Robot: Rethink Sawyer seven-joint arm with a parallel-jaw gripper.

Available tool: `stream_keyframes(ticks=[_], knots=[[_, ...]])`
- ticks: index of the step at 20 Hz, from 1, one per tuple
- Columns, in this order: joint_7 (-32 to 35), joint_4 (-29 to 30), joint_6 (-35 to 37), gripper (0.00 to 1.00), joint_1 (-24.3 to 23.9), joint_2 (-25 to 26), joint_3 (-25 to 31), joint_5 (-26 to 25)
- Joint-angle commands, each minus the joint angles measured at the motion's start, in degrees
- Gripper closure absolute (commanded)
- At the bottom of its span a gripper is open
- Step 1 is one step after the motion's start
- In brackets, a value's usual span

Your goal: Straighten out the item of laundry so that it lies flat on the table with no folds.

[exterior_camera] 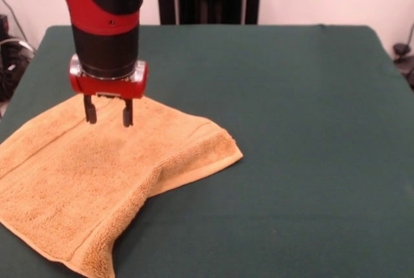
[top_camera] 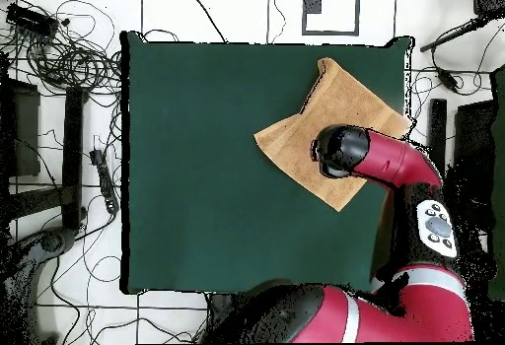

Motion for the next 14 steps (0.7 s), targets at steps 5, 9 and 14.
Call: stream_keyframes(ticks=[5,9,14], knots=[[9.6,-5.0,5.1,0.00,2.8,5.4,4.2,2.7],[10.8,-3.9,4.3,0.00,3.8,4.2,3.3,2.6],[13.1,-1.1,0.9,0.00,4.3,3.2,2.8,3.1]])
